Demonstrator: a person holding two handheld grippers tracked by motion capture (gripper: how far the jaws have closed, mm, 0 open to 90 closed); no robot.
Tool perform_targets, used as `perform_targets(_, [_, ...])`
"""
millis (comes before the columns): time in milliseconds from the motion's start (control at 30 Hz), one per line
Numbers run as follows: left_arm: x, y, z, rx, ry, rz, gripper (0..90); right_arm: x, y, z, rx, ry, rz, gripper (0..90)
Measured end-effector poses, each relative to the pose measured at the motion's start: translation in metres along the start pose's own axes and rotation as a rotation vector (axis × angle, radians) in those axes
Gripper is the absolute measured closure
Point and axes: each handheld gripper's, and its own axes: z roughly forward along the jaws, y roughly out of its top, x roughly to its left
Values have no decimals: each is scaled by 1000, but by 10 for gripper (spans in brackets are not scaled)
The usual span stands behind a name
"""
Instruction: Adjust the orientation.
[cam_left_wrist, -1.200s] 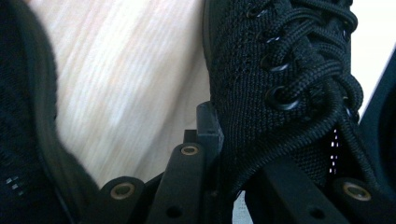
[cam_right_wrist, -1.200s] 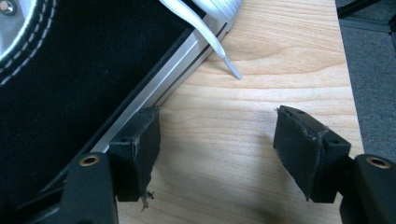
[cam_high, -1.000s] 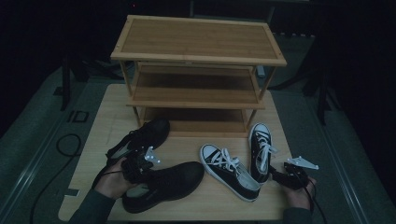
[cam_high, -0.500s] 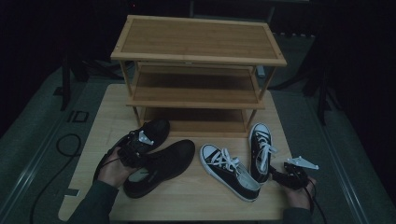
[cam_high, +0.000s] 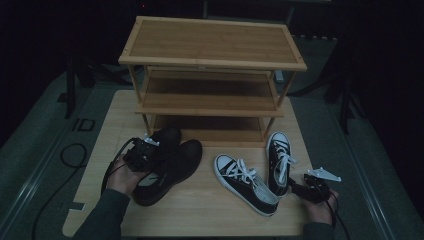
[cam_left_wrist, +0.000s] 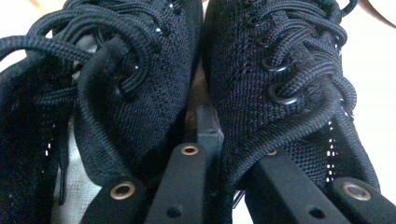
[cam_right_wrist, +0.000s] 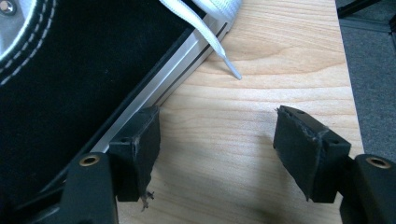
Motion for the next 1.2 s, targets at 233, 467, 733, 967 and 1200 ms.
perform_targets(233, [-2, -1, -1, 10, 3, 10, 857, 0, 0, 0, 0, 0, 0, 315])
perform_targets(467, [-1, -5, -14, -13, -6, 39, 802, 0, 0, 0, 0, 0, 0, 315])
perform_targets(733, [-6, -7, -30, -45, 31, 99, 651, 0, 0, 0, 0, 0, 0, 315])
perform_targets(967, [-2, -11, -34, -52, 36, 95, 495, 0, 0, 0, 0, -1, 0, 315])
perform_targets(1200, [-3, -15, -36, -69, 79, 113, 339, 0, 0, 0, 0, -1, 0, 315])
